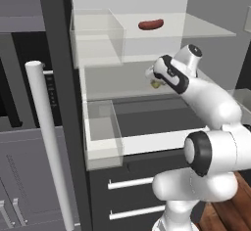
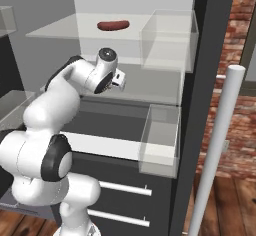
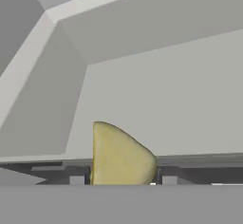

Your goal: Retrieve the sausage and cheese from the fridge and place them on the cutting board on the counter.

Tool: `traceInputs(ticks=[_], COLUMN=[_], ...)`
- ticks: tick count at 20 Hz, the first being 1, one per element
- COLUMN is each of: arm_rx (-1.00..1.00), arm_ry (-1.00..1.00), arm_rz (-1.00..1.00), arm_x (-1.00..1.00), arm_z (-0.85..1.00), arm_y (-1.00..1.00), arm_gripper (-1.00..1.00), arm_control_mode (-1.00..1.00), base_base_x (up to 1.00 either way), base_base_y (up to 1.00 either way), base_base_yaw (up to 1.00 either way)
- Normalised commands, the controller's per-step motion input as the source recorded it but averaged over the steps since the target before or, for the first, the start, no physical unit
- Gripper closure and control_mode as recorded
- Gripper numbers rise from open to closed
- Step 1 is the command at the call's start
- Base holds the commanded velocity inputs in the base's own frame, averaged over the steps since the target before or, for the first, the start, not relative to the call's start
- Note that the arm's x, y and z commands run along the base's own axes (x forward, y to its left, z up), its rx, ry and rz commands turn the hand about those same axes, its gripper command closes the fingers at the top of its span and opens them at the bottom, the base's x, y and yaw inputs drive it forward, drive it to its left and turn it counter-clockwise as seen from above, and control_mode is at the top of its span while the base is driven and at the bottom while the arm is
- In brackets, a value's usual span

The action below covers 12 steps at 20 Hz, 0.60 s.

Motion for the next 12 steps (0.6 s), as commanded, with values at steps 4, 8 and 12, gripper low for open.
traceInputs(ticks=[4, 8, 12], arm_rx=[0.00, -0.07, -0.08], arm_ry=[-0.06, -0.01, 0.00], arm_rz=[0.05, 0.08, 0.04], arm_x=[-0.76, -0.73, -0.76], arm_z=[0.42, 0.48, 0.41], arm_y=[0.00, 0.00, 0.01], arm_gripper=[1.00, 1.00, 1.00], arm_control_mode=[-1.00, -1.00, -1.00], base_base_x=[0.00, 0.00, 0.00], base_base_y=[0.00, 0.00, 0.00], base_base_yaw=[0.00, 0.00, 0.00])
